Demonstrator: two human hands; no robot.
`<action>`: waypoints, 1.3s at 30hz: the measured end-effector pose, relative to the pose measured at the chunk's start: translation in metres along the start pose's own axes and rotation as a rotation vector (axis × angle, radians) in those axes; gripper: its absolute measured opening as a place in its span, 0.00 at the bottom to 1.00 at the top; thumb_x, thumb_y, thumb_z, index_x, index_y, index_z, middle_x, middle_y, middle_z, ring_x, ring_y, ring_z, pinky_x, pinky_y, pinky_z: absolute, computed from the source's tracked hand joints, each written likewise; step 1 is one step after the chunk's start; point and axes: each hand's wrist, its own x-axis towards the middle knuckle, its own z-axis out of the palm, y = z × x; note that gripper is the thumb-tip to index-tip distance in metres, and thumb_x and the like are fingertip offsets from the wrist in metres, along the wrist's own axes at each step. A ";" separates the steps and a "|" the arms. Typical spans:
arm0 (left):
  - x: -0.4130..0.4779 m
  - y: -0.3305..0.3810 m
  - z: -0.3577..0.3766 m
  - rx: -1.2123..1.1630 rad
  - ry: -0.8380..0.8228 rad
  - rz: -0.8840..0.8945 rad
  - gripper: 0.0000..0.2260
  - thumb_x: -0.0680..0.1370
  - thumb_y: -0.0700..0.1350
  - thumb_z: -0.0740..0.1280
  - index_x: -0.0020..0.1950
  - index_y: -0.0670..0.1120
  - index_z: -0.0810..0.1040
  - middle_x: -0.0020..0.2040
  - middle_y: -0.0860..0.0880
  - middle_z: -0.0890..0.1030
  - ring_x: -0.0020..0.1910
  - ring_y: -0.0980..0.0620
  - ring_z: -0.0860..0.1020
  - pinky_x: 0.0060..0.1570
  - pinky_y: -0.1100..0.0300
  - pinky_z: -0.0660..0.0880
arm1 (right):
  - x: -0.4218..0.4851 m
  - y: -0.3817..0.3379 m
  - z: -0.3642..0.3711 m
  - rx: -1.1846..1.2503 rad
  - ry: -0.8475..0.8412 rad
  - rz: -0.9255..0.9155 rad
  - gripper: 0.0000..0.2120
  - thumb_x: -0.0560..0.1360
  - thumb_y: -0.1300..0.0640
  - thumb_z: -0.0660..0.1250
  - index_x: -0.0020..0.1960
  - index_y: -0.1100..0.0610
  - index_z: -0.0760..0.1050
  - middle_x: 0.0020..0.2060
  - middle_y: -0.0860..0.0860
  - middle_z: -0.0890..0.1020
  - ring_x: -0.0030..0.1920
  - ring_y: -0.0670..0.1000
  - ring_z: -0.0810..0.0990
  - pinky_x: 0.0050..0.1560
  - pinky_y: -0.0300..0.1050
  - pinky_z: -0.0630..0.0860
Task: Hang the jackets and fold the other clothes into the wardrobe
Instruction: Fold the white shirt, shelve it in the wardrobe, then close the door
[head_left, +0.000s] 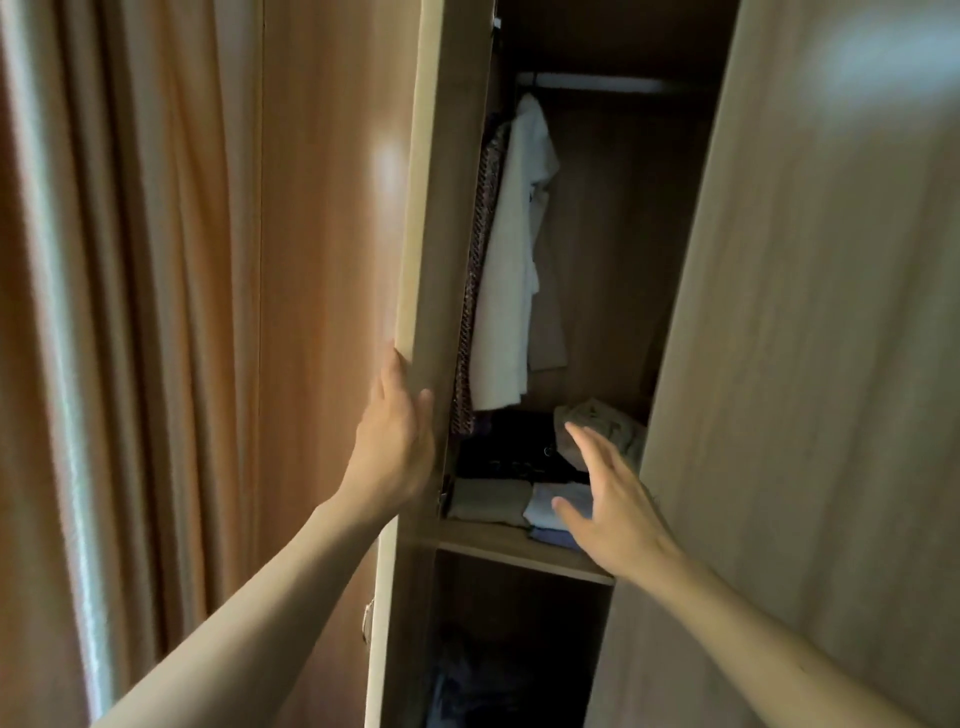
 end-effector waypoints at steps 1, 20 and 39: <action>-0.001 0.001 0.004 0.008 -0.008 0.022 0.22 0.84 0.44 0.53 0.77 0.48 0.50 0.67 0.46 0.70 0.53 0.45 0.76 0.51 0.47 0.74 | 0.001 0.001 -0.002 -0.001 0.003 -0.003 0.40 0.78 0.50 0.68 0.80 0.45 0.48 0.79 0.46 0.54 0.78 0.47 0.55 0.76 0.45 0.60; 0.003 0.031 0.168 0.300 -0.153 0.208 0.30 0.81 0.63 0.56 0.80 0.55 0.52 0.79 0.55 0.57 0.75 0.49 0.66 0.66 0.58 0.65 | 0.003 0.123 -0.018 -0.009 -0.043 0.186 0.43 0.71 0.36 0.70 0.78 0.41 0.50 0.80 0.44 0.50 0.78 0.51 0.56 0.73 0.49 0.60; 0.064 0.027 0.306 0.468 -0.099 0.340 0.33 0.82 0.60 0.56 0.82 0.53 0.45 0.82 0.48 0.46 0.78 0.41 0.55 0.67 0.48 0.69 | 0.071 0.247 -0.007 -0.037 -0.015 0.227 0.48 0.69 0.29 0.66 0.78 0.43 0.44 0.80 0.50 0.49 0.79 0.56 0.53 0.74 0.57 0.58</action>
